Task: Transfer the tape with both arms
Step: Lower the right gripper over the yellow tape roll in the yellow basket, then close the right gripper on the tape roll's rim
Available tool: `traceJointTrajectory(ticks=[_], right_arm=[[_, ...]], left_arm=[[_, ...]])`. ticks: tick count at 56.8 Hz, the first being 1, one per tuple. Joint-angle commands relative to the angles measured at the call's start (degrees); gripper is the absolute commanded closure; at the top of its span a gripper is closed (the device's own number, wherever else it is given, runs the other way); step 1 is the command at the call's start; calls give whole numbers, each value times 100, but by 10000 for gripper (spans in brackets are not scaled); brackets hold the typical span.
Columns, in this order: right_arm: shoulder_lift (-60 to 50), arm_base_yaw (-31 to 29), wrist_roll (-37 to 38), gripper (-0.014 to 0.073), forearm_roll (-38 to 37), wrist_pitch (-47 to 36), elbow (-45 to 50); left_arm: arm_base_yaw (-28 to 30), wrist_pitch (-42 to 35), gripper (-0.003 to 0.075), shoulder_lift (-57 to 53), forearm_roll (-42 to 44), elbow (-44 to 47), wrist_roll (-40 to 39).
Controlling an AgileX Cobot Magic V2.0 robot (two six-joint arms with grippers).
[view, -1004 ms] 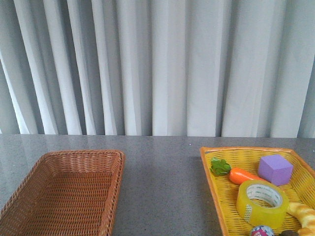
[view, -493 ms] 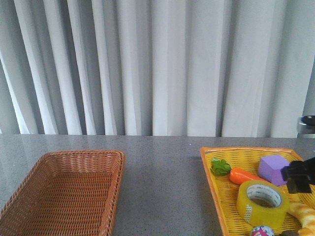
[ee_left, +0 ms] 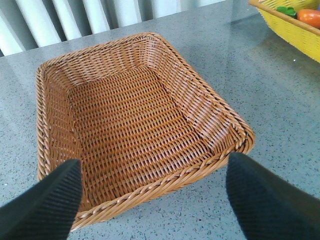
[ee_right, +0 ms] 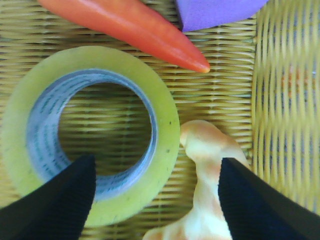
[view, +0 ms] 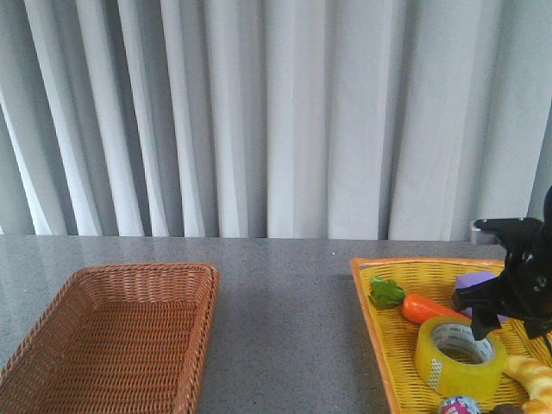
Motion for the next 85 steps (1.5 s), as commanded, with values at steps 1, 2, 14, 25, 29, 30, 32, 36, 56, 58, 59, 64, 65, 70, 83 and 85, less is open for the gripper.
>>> traceJointTrajectory(ticks=[1, 2, 14, 25, 29, 30, 32, 36, 56, 58, 59, 64, 65, 70, 83, 85], right_arm=[[-44, -47, -58, 127, -151, -140, -250], [-7, -47, -58, 130, -165, -149, -250], [268, -47, -63, 191, -168, -328, -289], [315, -47, -63, 289, -127, -489, -289], [315, -47, -63, 336, -120, -489, -289], [315, -47, -63, 350, -120, -489, -289], [315, -47, -63, 367, -120, -481, -289], [315, -47, -92, 396, -78, -476, -289], [38, -27, -382, 410, 223, -460, -289], [16, -27, -382, 410, 223, -449, -289], [10, -27, -382, 410, 223, -442, -289], [1, -27, -382, 410, 213, -384, -289], [1, -27, -382, 410, 210, -375, -289], [1, -27, -425, 410, 205, -382, -289], [-305, -27, -664, 410, 440, -346, -289], [-433, -27, -722, 410, 544, -374, -289]], left_arm=[[-40, -401, 143, 25, -80, -194, -20], [-40, -401, 143, 25, -80, -194, -20], [-40, -401, 143, 25, -80, -194, -20], [-40, -401, 143, 25, -80, -194, -20], [-40, -401, 143, 25, -80, -194, -20], [-40, -401, 143, 25, -80, -194, -20], [-40, -401, 143, 25, -80, -194, -20], [-40, -401, 143, 25, -80, -194, -20], [-40, -401, 143, 25, -80, -194, -20], [-40, -401, 143, 25, -80, -194, -20], [-40, -401, 143, 25, -80, -194, -20], [-40, -401, 143, 25, -80, -194, -20], [-40, -401, 143, 25, -80, -194, -20], [-40, -401, 143, 25, -80, -194, -20], [-40, -401, 144, 25, -81, -194, -20], [-40, -401, 144, 25, -81, -194, -20]])
